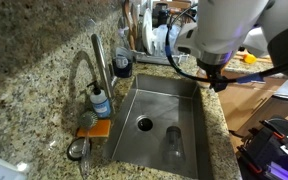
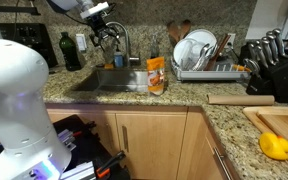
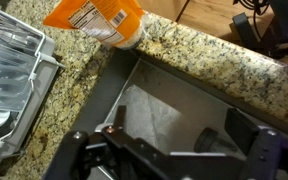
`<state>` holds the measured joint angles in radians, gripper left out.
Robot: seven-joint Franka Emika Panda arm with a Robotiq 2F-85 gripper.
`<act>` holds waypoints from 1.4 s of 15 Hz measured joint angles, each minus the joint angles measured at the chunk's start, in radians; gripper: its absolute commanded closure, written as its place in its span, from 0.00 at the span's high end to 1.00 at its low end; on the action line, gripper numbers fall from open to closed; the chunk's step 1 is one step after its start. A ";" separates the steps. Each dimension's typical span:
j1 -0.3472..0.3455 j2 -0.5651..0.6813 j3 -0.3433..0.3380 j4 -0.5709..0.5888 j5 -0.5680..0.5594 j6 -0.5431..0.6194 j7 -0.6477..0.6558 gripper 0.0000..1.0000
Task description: Open the tap
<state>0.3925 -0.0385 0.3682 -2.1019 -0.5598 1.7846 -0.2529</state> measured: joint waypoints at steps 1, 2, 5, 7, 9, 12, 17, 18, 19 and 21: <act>0.002 0.001 0.001 -0.001 0.002 0.018 -0.040 1.00; 0.003 0.004 0.001 -0.004 0.002 0.059 -0.082 1.00; -0.012 0.032 -0.022 -0.021 -0.045 0.253 -0.190 1.00; -0.045 0.068 -0.063 -0.032 -0.071 0.411 -0.291 1.00; -0.097 0.106 -0.110 -0.041 -0.074 0.576 -0.422 1.00; -0.168 0.162 -0.156 -0.050 -0.057 0.767 -0.573 1.00; -0.154 0.161 -0.144 -0.048 -0.048 0.780 -0.572 1.00; -0.155 0.165 -0.142 -0.051 -0.023 0.825 -0.616 1.00; -0.157 0.175 -0.141 -0.053 0.005 0.878 -0.670 1.00; -0.169 0.205 -0.141 -0.052 0.063 0.989 -0.790 1.00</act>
<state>0.2237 0.1661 0.2275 -2.1540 -0.4970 2.7733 -1.0430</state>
